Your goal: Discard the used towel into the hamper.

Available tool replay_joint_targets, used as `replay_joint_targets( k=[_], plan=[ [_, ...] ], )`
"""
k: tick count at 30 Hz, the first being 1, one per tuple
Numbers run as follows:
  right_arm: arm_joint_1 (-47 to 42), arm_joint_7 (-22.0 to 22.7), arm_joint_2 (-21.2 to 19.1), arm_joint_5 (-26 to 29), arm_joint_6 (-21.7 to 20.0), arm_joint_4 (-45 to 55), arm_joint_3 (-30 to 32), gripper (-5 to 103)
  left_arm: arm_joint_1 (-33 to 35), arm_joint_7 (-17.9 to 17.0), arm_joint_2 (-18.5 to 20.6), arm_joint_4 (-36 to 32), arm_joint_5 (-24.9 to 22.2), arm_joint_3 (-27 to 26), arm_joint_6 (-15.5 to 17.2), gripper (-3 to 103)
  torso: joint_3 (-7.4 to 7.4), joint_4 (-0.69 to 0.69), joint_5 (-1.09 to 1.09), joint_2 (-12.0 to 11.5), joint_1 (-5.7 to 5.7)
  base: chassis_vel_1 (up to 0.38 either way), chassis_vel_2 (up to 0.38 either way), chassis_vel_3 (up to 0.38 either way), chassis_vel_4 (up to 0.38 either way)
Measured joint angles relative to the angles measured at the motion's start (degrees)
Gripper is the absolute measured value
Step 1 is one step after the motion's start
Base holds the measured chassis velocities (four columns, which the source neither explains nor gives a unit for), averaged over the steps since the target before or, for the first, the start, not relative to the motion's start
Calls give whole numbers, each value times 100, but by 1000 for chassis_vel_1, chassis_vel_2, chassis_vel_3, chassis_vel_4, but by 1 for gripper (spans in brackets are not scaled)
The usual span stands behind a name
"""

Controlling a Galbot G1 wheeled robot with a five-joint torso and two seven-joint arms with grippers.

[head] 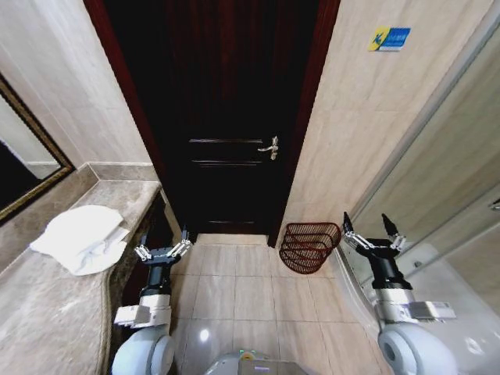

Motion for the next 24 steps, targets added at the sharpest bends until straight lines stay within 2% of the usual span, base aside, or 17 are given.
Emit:
replay_joint_targets(
  k=[6,9,15,20,24],
  plan=[
    [3,5,5,-3,-3,-4,-34,100,-14,-2,-12,26,9,7,-24,100,1,1,1,-1,3,-192,195,203,-199],
    [40,-27,9,-18,237,-29,-55,100,-16,6,-20,27,-31,-5,-76,100,2,1,0,-1,4,-228,216,230,-227],
    [48,-29,43,-50,333,-22,-68,100,-51,2,-35,59,-46,-73,-188,100,2,2,2,-2,8,-200,177,199,-139],
    [29,33,54,-43,366,-64,-58,100,-69,-154,-44,109,-48,-122,-232,100,1,-3,-1,-2,3,-52,50,-34,-5],
    [47,282,42,-15,324,-59,-76,100,-67,-213,-55,109,-62,-111,-222,100,-1,1,1,1,-4,64,-21,-55,13]
  ],
)
